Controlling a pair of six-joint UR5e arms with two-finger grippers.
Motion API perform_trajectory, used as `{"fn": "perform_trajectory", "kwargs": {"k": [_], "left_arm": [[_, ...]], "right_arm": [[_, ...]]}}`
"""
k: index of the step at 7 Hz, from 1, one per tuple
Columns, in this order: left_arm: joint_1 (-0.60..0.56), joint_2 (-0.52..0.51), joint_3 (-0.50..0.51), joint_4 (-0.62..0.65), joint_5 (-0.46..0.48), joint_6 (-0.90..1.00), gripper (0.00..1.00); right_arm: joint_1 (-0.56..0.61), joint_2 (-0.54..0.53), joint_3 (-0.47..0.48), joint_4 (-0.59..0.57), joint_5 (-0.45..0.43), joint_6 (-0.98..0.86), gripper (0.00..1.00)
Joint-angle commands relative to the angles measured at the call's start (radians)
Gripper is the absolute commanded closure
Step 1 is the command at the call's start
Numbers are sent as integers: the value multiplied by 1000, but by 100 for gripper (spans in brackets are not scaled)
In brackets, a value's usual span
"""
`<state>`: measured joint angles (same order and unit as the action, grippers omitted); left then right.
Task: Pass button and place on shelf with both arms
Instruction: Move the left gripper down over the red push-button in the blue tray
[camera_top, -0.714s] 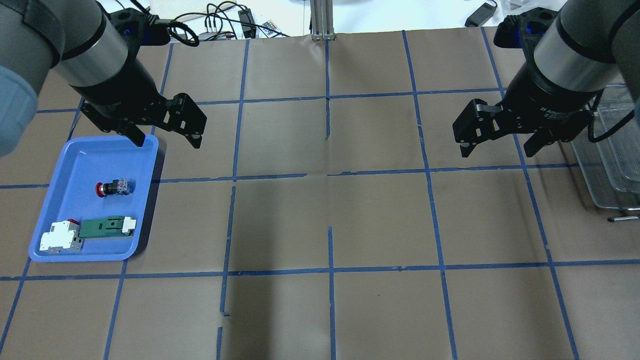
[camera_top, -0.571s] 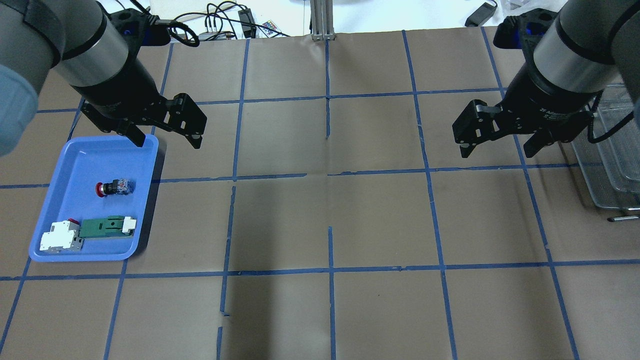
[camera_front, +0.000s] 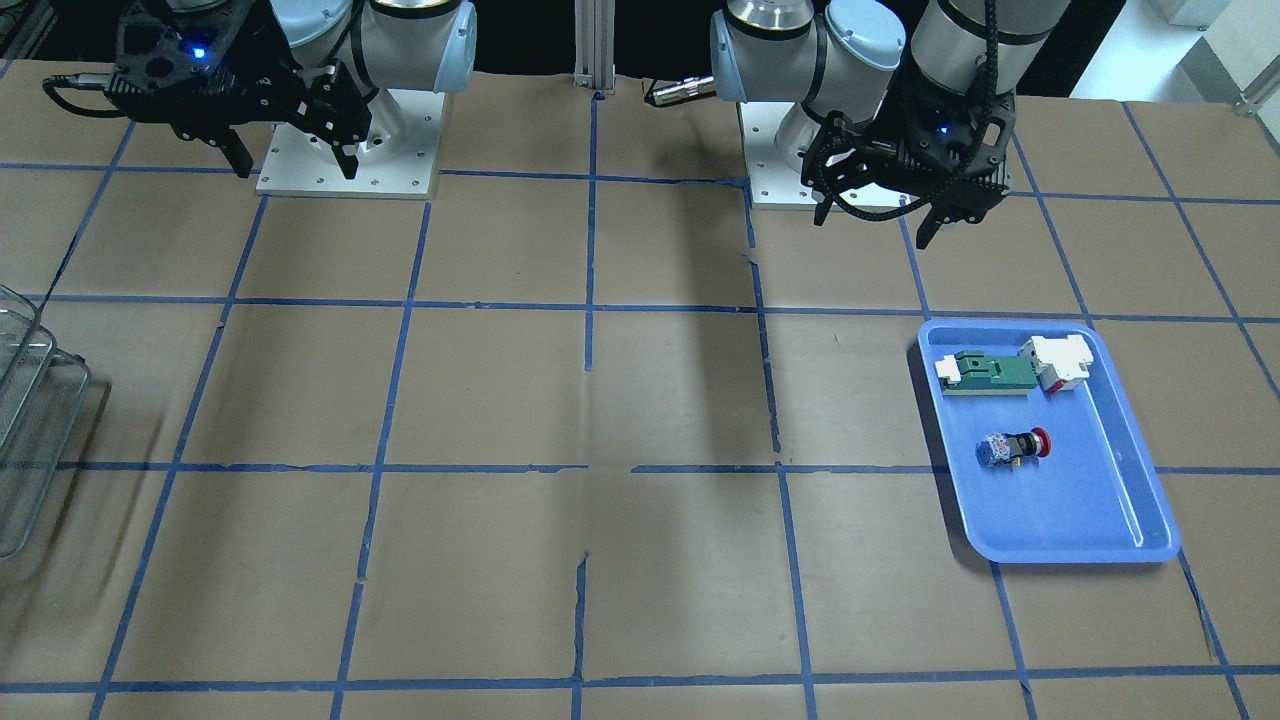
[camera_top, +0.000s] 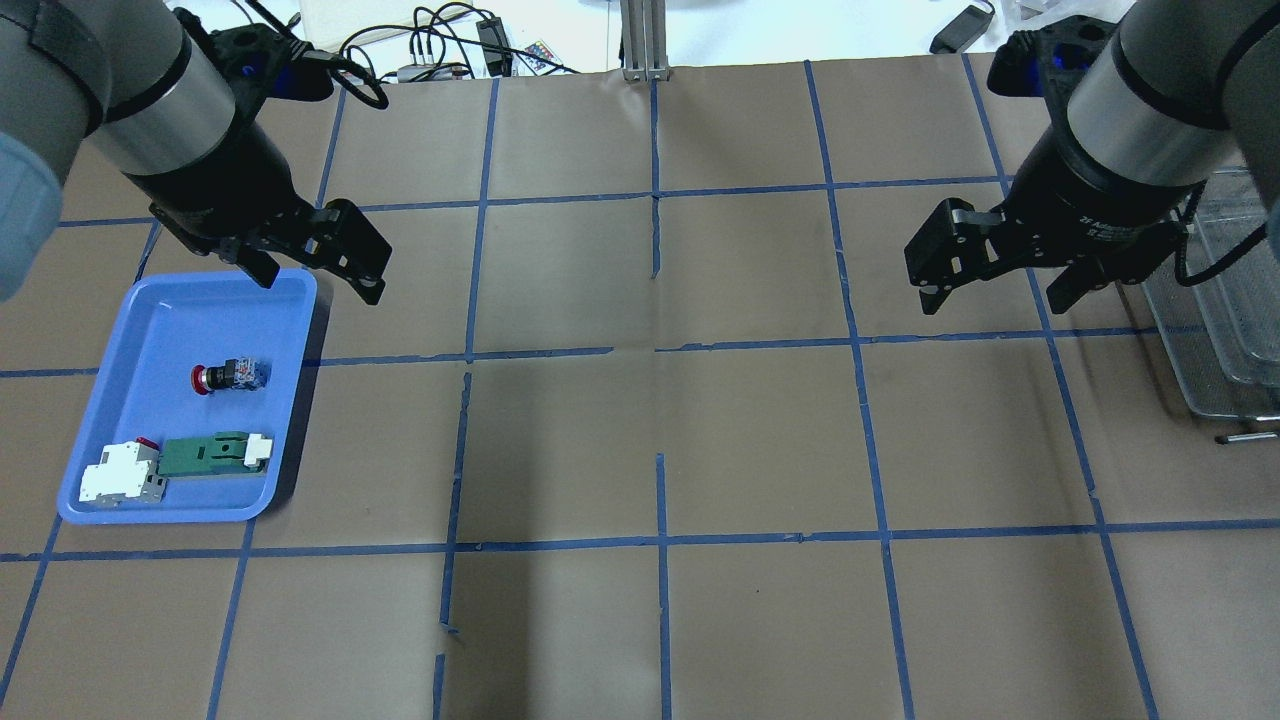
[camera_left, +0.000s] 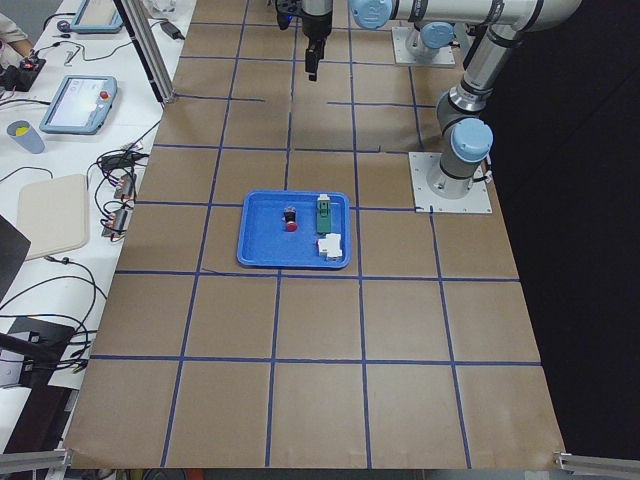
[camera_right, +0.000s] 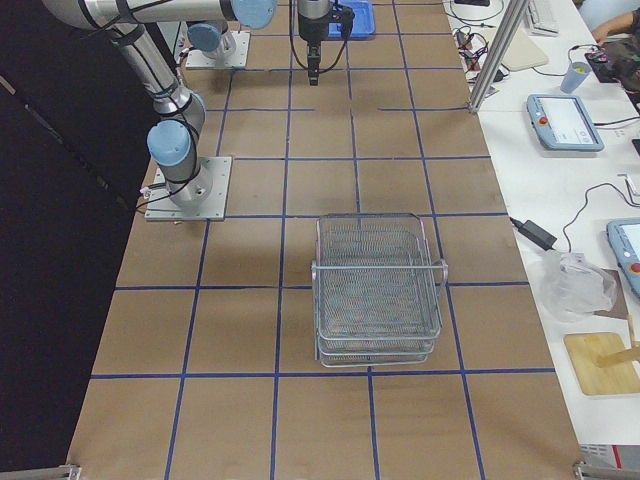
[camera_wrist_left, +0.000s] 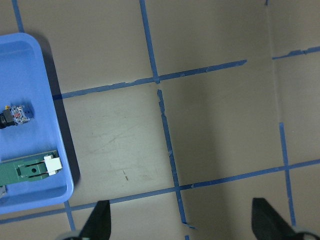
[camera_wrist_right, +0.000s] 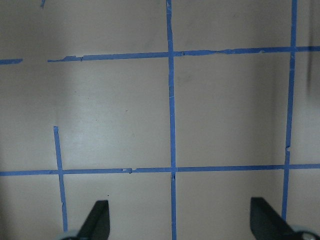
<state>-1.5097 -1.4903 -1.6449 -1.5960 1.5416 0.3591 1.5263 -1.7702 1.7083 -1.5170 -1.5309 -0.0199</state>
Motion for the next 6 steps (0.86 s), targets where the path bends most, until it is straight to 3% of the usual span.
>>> {"fn": "perform_trajectory", "kwargs": {"k": [1, 4, 6], "left_arm": [[121, -19, -7, 23, -6, 329, 0], [366, -77, -59, 77, -21, 795, 0], [483, -140, -116, 195, -93, 1094, 0]], "right_arm": [[0, 0, 1, -5, 0, 0, 0], [0, 2, 2, -3, 0, 0, 0], [0, 2, 2, -3, 0, 0, 0]]}}
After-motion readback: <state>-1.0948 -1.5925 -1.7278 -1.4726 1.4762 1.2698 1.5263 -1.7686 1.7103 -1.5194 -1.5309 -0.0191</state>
